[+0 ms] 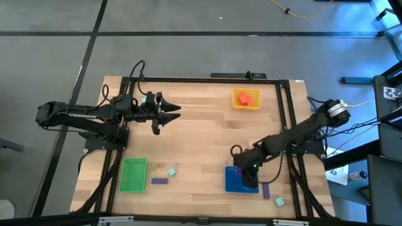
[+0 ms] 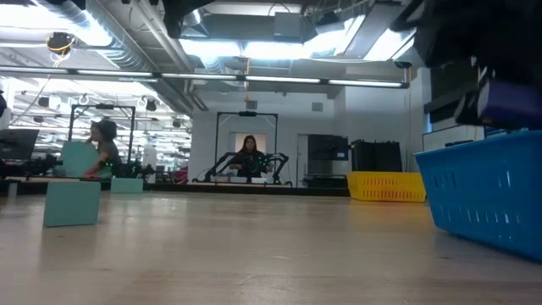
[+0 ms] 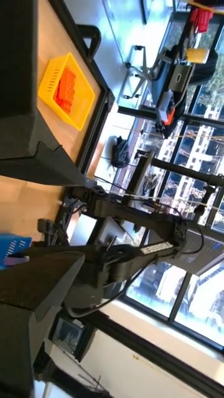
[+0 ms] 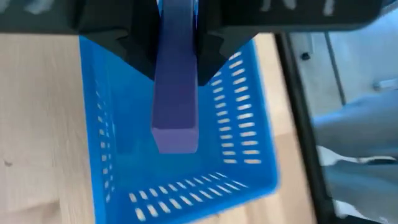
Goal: Sort & place blocks by color
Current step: Put the top purple block into the blue bin
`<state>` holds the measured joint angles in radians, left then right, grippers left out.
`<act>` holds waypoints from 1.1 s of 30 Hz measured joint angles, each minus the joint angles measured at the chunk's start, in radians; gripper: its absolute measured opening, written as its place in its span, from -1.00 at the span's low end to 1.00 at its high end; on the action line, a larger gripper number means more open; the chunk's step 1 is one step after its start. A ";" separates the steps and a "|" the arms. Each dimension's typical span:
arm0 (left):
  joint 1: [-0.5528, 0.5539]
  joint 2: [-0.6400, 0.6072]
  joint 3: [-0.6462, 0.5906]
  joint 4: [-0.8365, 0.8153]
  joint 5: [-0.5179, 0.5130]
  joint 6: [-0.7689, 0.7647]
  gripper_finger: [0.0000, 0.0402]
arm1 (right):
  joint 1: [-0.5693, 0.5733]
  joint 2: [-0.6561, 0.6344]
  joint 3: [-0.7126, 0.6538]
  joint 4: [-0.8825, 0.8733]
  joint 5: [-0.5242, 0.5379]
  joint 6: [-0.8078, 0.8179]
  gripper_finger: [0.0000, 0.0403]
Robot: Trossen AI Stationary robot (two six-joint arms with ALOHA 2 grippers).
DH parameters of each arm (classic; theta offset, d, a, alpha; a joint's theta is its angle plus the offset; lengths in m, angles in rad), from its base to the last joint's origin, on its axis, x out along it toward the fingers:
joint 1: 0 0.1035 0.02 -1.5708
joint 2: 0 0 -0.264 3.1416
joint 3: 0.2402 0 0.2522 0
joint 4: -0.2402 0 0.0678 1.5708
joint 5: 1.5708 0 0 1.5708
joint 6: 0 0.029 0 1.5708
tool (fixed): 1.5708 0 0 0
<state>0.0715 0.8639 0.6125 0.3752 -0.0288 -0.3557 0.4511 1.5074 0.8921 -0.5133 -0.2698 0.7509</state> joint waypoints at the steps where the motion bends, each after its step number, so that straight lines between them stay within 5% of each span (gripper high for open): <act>1: 0.000 0.000 0.000 0.000 -0.009 0.000 -0.13 | 0.000 0.015 0.000 0.000 0.007 0.000 -0.69; 11: 0.000 0.000 0.000 0.000 -0.024 0.000 -0.13 | 0.059 0.108 0.093 -0.097 0.142 -0.121 -0.69; 33: 0.000 0.000 0.000 0.000 -0.040 0.000 -0.13 | 0.109 0.238 0.097 -0.109 0.221 -0.097 -0.69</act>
<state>0.0715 0.8639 0.6125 0.3749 -0.0689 -0.3555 0.5606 1.7454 0.9894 -0.6228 -0.0484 0.6537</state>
